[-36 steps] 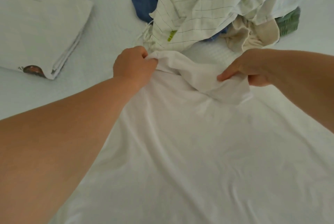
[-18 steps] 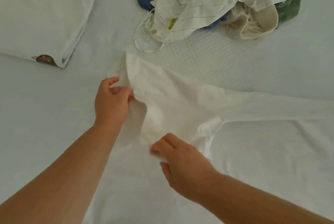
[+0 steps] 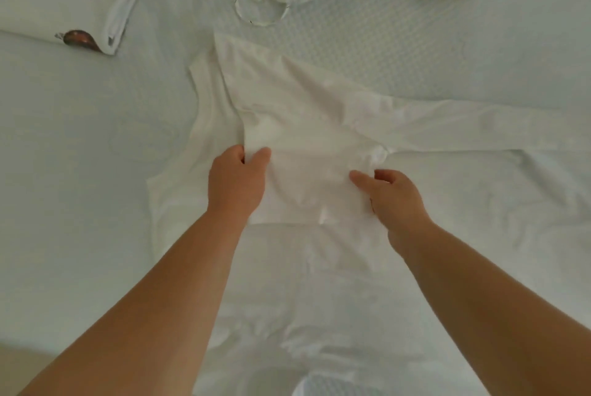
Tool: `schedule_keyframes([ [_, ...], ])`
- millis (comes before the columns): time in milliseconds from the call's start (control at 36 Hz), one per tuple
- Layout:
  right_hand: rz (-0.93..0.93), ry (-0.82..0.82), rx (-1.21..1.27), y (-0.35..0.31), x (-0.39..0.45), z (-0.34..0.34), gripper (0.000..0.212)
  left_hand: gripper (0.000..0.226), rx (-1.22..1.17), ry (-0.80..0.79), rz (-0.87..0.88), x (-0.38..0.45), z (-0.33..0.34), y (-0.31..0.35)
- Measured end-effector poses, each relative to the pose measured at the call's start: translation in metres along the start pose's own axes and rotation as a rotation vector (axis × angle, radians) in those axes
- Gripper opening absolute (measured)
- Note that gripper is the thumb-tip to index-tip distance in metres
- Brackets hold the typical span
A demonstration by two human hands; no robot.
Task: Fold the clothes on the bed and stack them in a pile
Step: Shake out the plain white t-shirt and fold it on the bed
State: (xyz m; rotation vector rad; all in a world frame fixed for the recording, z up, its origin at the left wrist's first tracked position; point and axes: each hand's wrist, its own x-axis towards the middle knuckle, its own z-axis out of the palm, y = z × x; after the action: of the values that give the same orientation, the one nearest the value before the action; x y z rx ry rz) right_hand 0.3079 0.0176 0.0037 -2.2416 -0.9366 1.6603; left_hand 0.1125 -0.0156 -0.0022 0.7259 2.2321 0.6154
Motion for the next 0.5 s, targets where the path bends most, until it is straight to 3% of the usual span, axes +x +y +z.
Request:
schedule_keyframes([
  [83, 0.043, -0.104, 0.226, -0.001, -0.002, 0.002, 0.003, 0.029, -0.258, 0.036, -0.096, -0.003, -0.006, -0.002],
  [167, 0.155, -0.170, 0.396, 0.008, -0.009, 0.005, 0.008, 0.029, -0.261, 0.032, -0.136, -0.005, -0.010, -0.011],
  [250, 0.207, -0.192, 0.243, 0.025, -0.014, 0.003, 0.006, 0.031, -0.122, -0.039, -0.174, -0.008, -0.010, -0.019],
  [333, 0.084, -0.190, -0.030, 0.039, -0.014, -0.004, 0.011, 0.023, 0.026, -0.109, -0.149, -0.012, -0.010, -0.028],
  [417, 0.028, -0.225, -0.107, 0.043, -0.015, -0.011, 0.018, 0.020, 0.028, -0.137, -0.114, -0.020, -0.011, -0.034],
  [500, -0.009, -0.230, -0.105, 0.043, -0.020, -0.013, 0.023, 0.020, -0.127, -0.089, -0.051, -0.032, -0.016, -0.034],
])
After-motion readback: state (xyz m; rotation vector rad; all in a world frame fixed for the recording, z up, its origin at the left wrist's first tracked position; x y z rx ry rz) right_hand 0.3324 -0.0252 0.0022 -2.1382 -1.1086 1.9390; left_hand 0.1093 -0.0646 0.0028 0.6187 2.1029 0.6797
